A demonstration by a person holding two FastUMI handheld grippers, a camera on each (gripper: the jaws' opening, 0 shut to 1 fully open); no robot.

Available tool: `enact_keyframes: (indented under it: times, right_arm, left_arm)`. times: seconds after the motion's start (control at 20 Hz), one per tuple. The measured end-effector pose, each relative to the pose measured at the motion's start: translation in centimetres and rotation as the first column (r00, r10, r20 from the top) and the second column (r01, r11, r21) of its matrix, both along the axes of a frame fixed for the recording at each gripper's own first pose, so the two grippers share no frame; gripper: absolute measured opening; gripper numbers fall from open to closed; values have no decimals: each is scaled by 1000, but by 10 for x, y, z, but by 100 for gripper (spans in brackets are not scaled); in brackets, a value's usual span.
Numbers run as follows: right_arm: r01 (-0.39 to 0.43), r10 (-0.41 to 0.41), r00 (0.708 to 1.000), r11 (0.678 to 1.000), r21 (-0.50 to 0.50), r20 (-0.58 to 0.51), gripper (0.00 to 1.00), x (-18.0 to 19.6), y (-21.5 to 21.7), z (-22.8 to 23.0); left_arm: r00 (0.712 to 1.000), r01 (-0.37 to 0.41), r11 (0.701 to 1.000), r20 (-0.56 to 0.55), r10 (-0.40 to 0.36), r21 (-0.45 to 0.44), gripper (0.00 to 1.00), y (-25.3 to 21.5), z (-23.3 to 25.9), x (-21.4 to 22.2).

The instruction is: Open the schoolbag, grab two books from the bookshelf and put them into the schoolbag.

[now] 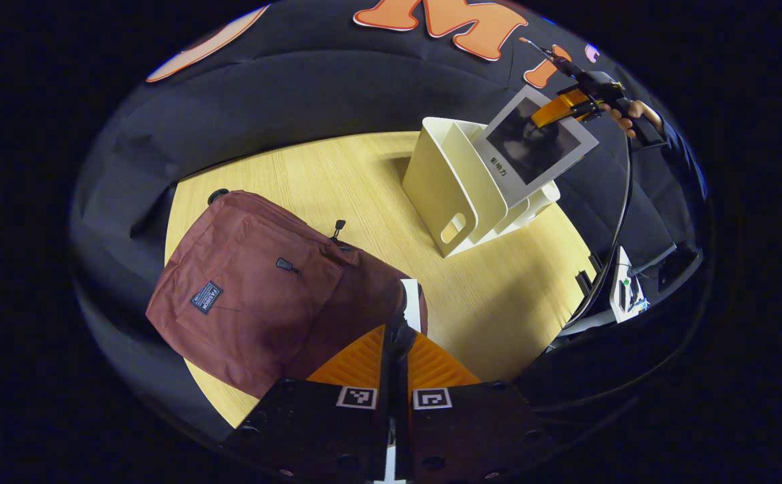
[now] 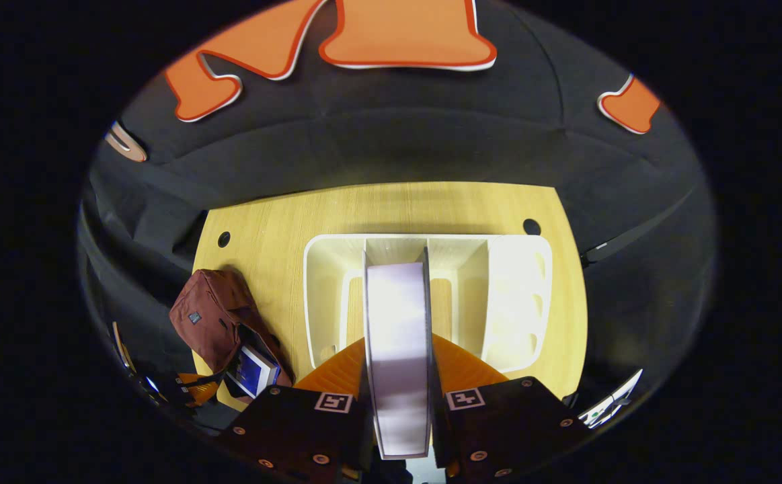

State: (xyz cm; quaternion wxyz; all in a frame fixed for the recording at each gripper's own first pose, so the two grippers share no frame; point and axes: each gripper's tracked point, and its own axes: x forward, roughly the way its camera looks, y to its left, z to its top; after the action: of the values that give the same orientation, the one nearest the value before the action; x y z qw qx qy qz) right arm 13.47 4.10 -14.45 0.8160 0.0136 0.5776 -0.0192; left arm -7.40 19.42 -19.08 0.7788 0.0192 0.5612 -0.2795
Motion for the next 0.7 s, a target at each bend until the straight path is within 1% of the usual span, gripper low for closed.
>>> enact_keyframes:
  times: [0.05,0.1,0.15,0.2,0.5,0.7]
  right_arm:
    - [6,-6,1000,1000,10,10,36,-4,3,9]
    - [17,-17,1000,1000,21,19,35,-8,5,18]
    - [28,-28,999,999,26,31,35,-14,4,26]
    - [37,-39,998,999,27,44,35,-18,4,34]
    - [55,-67,990,994,99,125,36,-53,32,74]
    - [56,-79,986,987,153,149,36,-80,56,79]
  left_arm:
    - [1000,9,1000,3,-9,-2,10,2,1,0]
    - [1000,22,1000,6,-22,-5,5,3,1,1]
    - [999,32,999,13,-32,-4,10,6,2,3]
    - [999,38,999,17,-38,-6,5,7,3,5]
    - [998,66,997,26,-65,-33,6,16,10,16]
    - [994,104,994,41,-102,-43,6,22,16,20]
